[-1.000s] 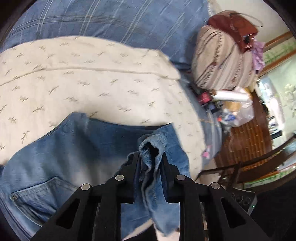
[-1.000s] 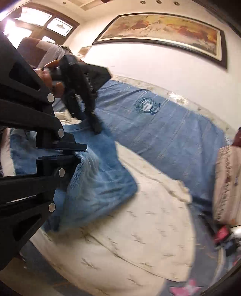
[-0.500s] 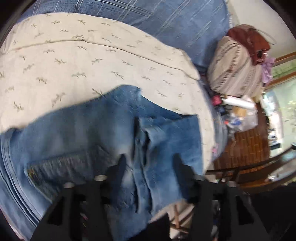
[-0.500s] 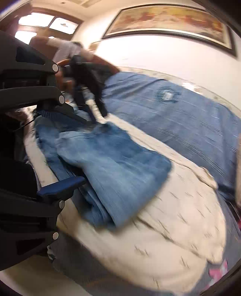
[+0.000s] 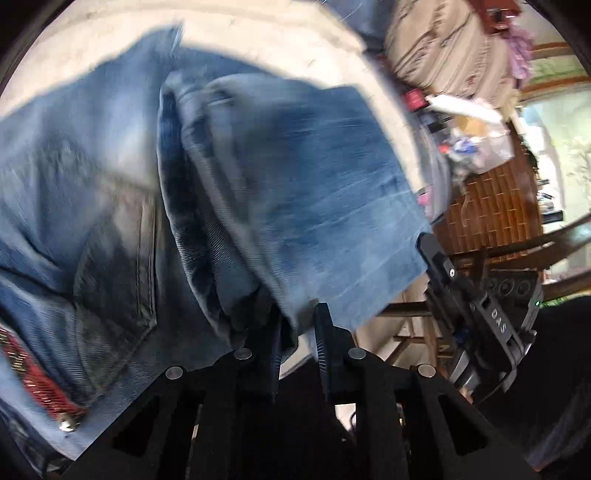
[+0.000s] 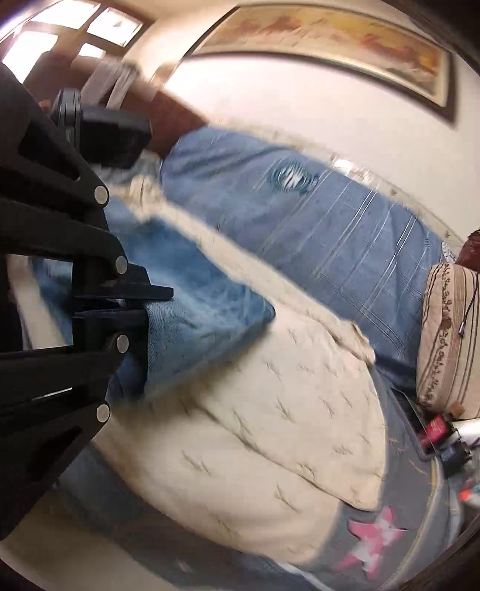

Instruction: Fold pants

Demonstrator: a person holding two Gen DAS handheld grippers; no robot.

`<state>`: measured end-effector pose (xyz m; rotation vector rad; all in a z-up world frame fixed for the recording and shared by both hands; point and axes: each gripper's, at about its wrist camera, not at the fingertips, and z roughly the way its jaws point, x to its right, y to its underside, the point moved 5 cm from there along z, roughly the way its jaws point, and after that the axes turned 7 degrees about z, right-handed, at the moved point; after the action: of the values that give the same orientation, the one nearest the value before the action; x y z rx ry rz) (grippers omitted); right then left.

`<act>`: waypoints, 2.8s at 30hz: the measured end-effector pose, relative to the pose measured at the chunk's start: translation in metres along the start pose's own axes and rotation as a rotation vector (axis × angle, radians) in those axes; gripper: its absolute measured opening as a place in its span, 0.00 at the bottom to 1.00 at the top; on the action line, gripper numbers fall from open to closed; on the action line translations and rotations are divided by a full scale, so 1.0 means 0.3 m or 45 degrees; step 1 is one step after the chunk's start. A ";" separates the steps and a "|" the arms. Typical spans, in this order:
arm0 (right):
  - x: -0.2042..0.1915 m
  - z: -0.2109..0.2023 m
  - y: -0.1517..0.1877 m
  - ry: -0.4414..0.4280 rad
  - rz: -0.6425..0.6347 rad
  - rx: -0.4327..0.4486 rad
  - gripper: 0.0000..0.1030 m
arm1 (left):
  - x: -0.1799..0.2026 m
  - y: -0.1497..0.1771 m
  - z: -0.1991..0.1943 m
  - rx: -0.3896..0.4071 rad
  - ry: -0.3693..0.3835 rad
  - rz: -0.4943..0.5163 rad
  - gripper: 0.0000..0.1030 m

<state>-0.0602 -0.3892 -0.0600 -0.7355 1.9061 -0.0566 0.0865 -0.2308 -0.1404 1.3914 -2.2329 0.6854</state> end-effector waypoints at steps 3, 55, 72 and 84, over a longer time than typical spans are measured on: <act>0.129 0.064 0.031 0.109 0.143 -0.138 0.08 | -0.051 0.015 0.018 -0.031 0.019 -0.061 0.15; 0.136 0.111 0.105 0.021 0.206 -0.208 0.14 | -0.055 -0.127 -0.077 0.101 -0.128 -0.106 0.19; -0.028 0.181 -0.062 0.020 -0.193 0.003 0.39 | 0.064 -0.295 -0.092 0.225 -0.313 0.083 0.19; -0.013 0.164 -0.003 0.158 -0.134 -0.002 0.53 | -0.077 -0.244 -0.246 0.249 -0.195 -0.074 0.10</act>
<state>-0.0173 -0.3741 -0.0788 -0.8498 1.9835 -0.1701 0.1691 -0.1973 -0.0819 1.6471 -2.2809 0.8213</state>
